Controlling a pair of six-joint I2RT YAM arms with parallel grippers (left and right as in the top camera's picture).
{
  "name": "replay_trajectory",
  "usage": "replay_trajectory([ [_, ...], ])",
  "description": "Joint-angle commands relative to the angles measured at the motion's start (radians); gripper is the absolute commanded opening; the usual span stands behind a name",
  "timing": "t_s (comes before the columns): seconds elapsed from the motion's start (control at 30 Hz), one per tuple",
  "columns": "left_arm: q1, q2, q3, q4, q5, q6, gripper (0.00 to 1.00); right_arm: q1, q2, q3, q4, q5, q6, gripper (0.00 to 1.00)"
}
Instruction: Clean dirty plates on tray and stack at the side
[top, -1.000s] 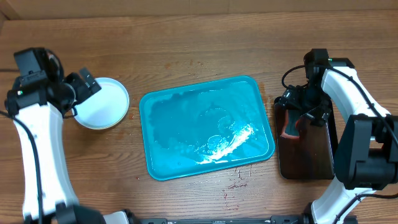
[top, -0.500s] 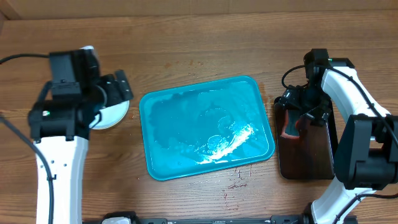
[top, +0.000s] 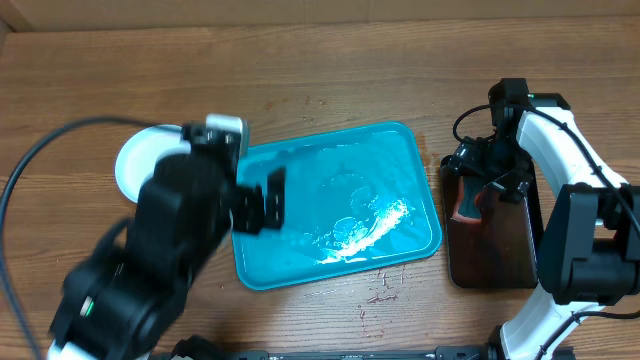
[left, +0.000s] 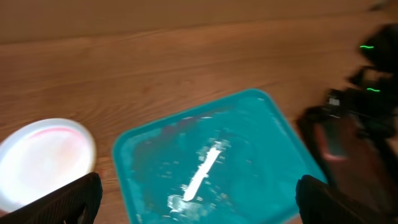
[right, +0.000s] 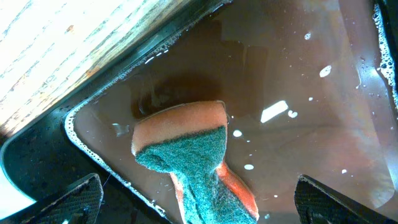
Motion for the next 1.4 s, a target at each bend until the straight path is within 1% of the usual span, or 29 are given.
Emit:
replay_trajectory([
  [0.0,-0.082,-0.064,0.009,-0.018,-0.027,-0.133,1.0,0.001,-0.01,0.001,0.001,-0.002,0.001,1.0],
  [0.1,-0.106,-0.093,0.009,-0.02,-0.026,-0.19,1.0,0.001,-0.01,0.001,0.001,-0.002,0.001,1.0],
  [0.2,-0.106,-0.1,0.009,-0.056,0.04,-0.189,1.0,0.001,-0.01,0.001,0.002,-0.002,0.001,1.0],
  [0.27,-0.105,-0.096,0.009,-0.054,0.011,-0.18,1.0,0.001,-0.01,0.001,0.001,-0.002,0.001,1.0],
  [0.33,-0.105,-0.092,0.009,-0.018,-0.096,-0.18,1.0,0.001,-0.01,0.001,0.001,-0.002,0.001,1.0],
  [0.47,-0.105,-0.071,0.009,0.079,-0.39,-0.18,0.99,0.001,-0.01,0.001,0.001,-0.002,0.001,1.0],
  [0.57,-0.105,-0.048,0.009,0.137,-0.575,-0.18,1.0,0.001,-0.01,0.001,0.001,-0.002,0.001,1.0],
  [0.67,-0.105,-0.012,0.009,0.23,-0.716,-0.179,1.0,0.001,-0.01,0.001,0.001,-0.002,0.001,1.0],
  [0.7,-0.105,-0.005,0.009,0.254,-0.735,-0.174,1.0,0.001,-0.01,0.001,0.001,-0.002,0.001,1.0],
  [0.77,-0.095,0.012,0.005,0.364,-0.745,-0.12,1.0,0.001,-0.01,0.001,0.001,-0.002,0.001,1.0],
  [0.8,-0.061,0.014,0.003,0.456,-0.666,-0.072,1.0,0.001,-0.01,0.001,0.001,-0.002,0.001,1.0],
  [0.87,-0.014,0.011,0.002,0.508,-0.514,-0.034,1.0,0.001,-0.01,0.001,0.001,-0.002,0.001,1.0],
  [1.0,0.077,-0.018,0.0,0.508,-0.224,0.1,0.99,0.001,-0.01,0.001,0.001,-0.002,0.001,1.0],
  [1.13,0.187,-0.064,-0.01,0.507,0.086,0.308,1.0,0.001,-0.01,0.001,0.002,-0.002,0.001,1.0],
  [1.17,0.211,-0.076,-0.013,0.505,0.136,0.338,0.99,0.001,-0.01,0.001,0.001,-0.002,0.001,1.0],
  [1.23,0.255,-0.106,-0.023,0.5,0.196,0.36,1.0,0.001,-0.01,0.001,0.001,-0.002,0.001,1.0],
  [1.37,0.299,-0.2,-0.081,0.504,0.209,0.36,1.0,0.001,-0.01,0.001,0.001,-0.002,0.001,1.0],
])
